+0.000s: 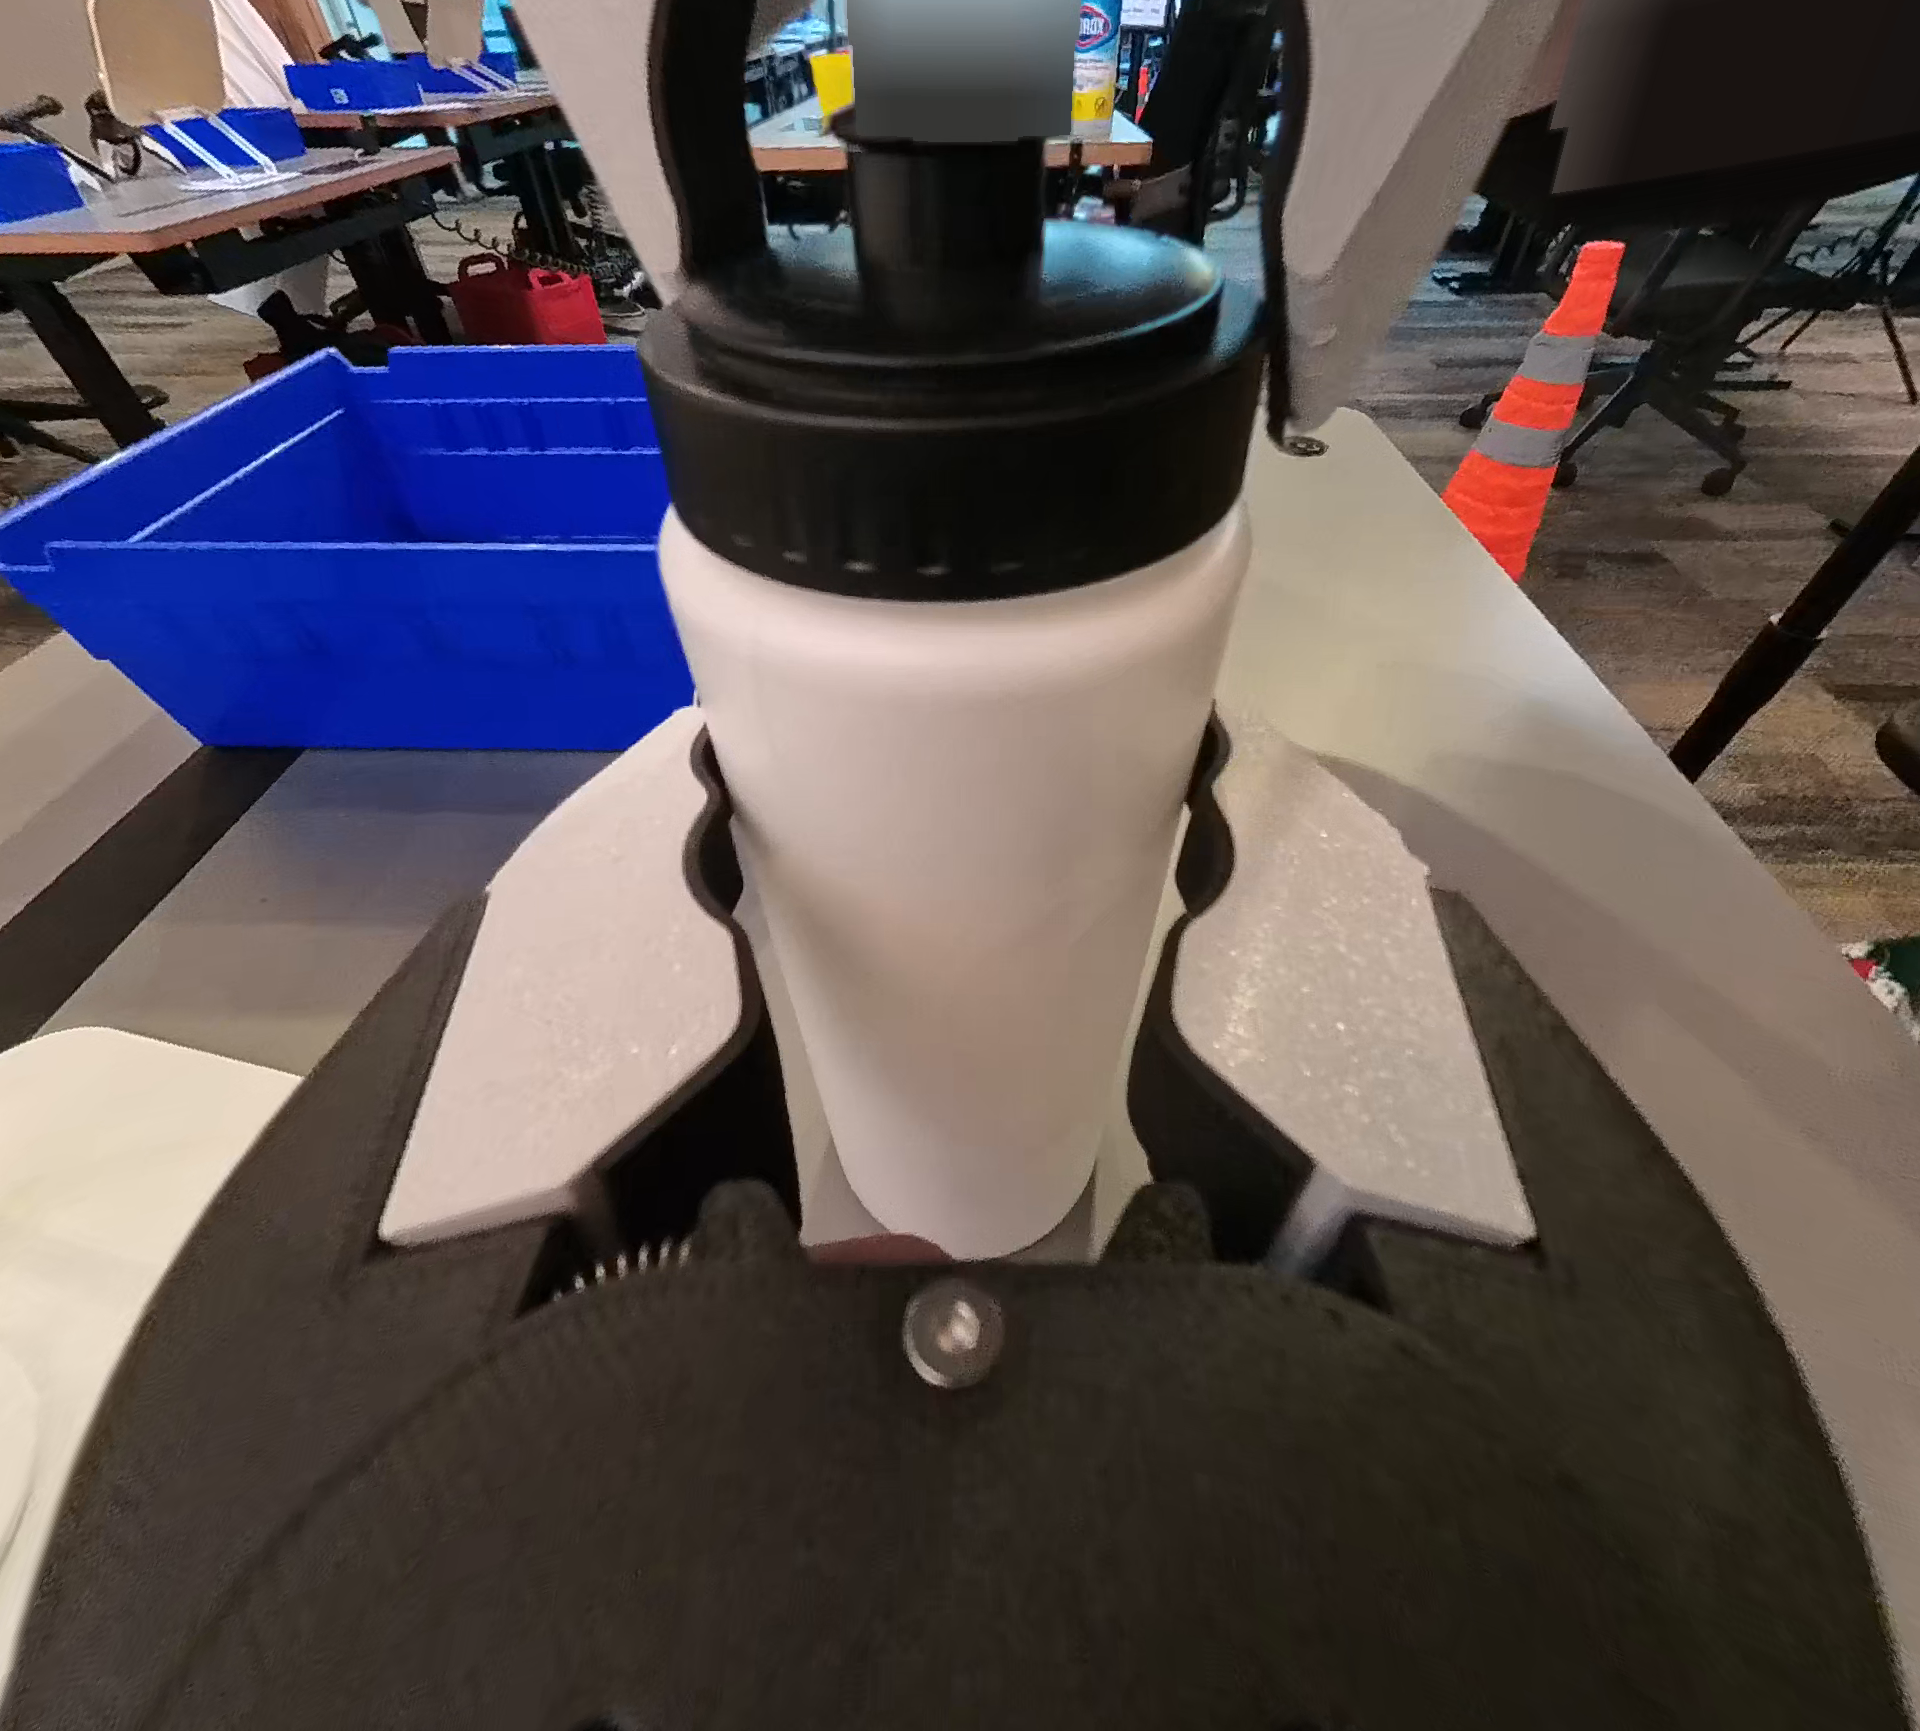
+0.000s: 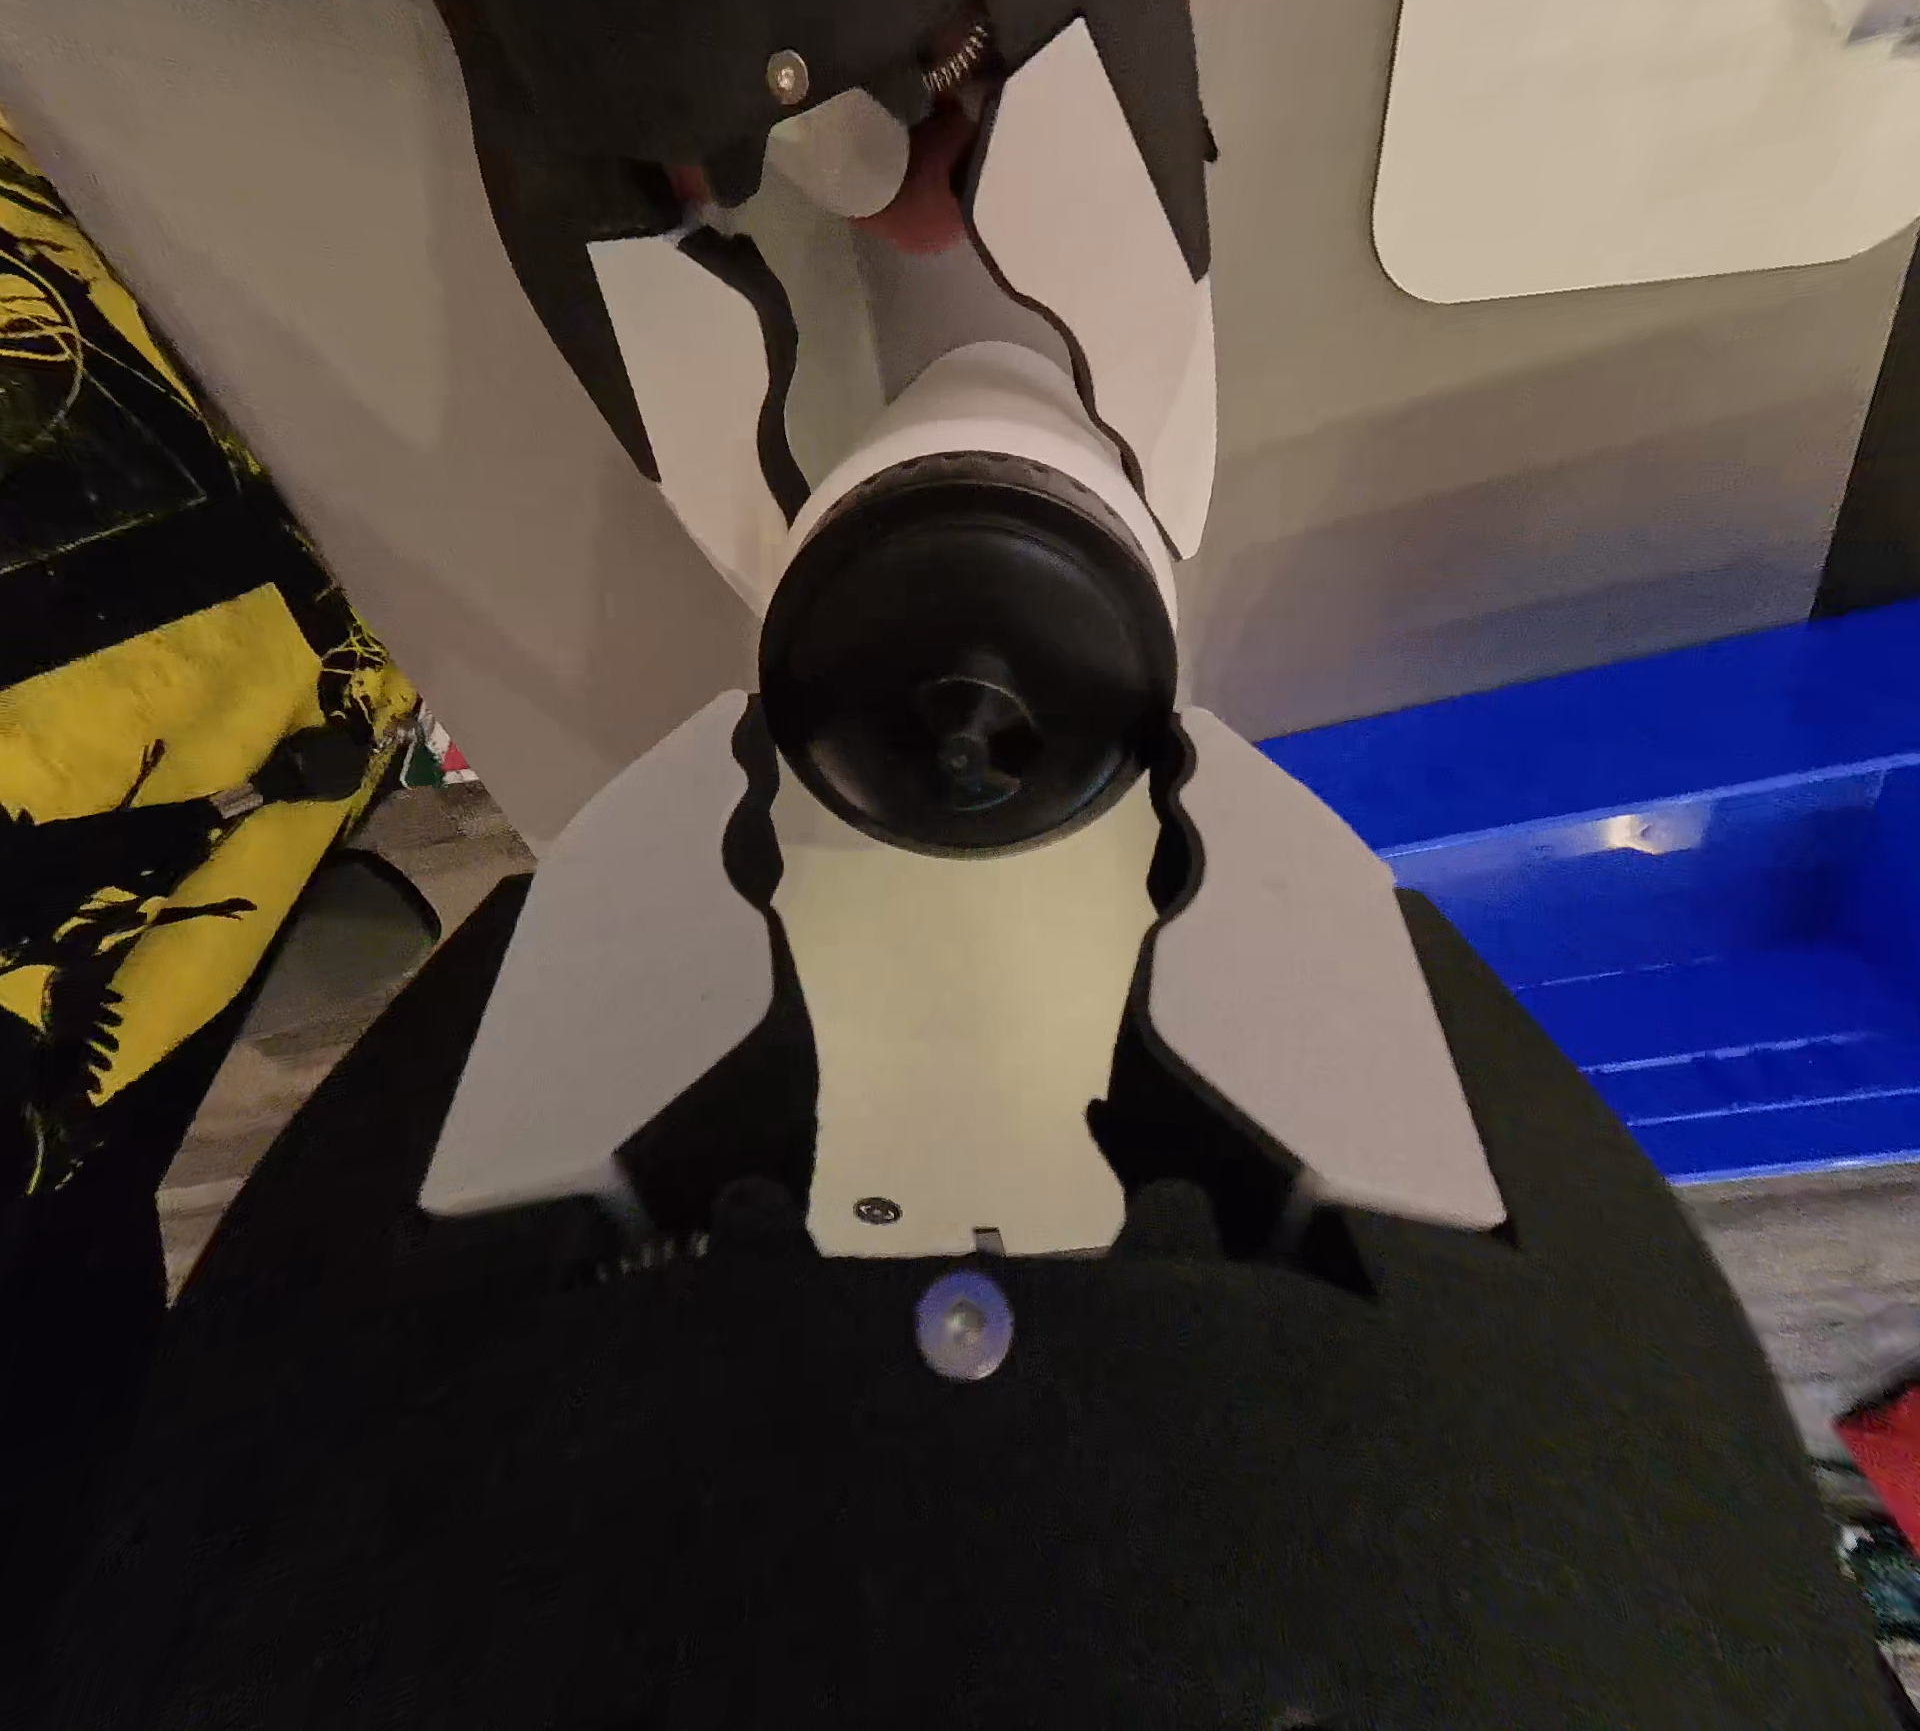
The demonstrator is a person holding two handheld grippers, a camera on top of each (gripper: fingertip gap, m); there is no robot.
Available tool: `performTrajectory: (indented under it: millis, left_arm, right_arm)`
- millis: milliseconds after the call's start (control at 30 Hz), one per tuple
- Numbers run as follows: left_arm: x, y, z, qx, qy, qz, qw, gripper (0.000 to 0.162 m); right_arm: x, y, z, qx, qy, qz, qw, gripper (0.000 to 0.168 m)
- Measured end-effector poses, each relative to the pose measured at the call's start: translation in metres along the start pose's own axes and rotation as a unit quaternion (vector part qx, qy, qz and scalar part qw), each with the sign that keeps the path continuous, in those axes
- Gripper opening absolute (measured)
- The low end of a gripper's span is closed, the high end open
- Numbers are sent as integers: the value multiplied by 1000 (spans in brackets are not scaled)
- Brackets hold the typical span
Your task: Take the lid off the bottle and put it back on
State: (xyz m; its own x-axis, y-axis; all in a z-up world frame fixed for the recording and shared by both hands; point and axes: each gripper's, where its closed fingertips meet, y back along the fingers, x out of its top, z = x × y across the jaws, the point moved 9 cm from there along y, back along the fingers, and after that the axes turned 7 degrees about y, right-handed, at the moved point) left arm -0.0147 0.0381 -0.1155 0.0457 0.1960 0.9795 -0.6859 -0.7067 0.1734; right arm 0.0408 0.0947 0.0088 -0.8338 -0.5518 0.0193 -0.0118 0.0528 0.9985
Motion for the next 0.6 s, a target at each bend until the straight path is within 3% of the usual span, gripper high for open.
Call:
performTrajectory:
  millis: [100,133,167,300,367,500,600]
  left_arm:
    - [1,-2,2,1,-5,-5,1000,84]
    - [1,-2,2,1,-4,-4,1000,84]
    - [1,-2,2,1,-4,-4,1000,84]
    - [0,-1,2,2,-3,-4,1000,84]
    - [0,-1,1,1,-2,-3,1000,84]
    - [0,0,0,-1,4,1,1000,84]
    - [0,-2,2,0,-3,-3,1000,84]
  right_arm:
    - [1,1,-5,-15,70,-13,997,73]
    - [2,2,-6,-20,101,-6,995,86]
    - [2,4,-7,-26,126,-5,992,90]
    - [2,4,-5,-34,194,-16,980,69]
    - [2,3,-3,-27,176,-13,984,69]
    - [1,3,-2,-15,19,6,1000,69]
    - [2,3,-6,-21,38,-5,999,69]
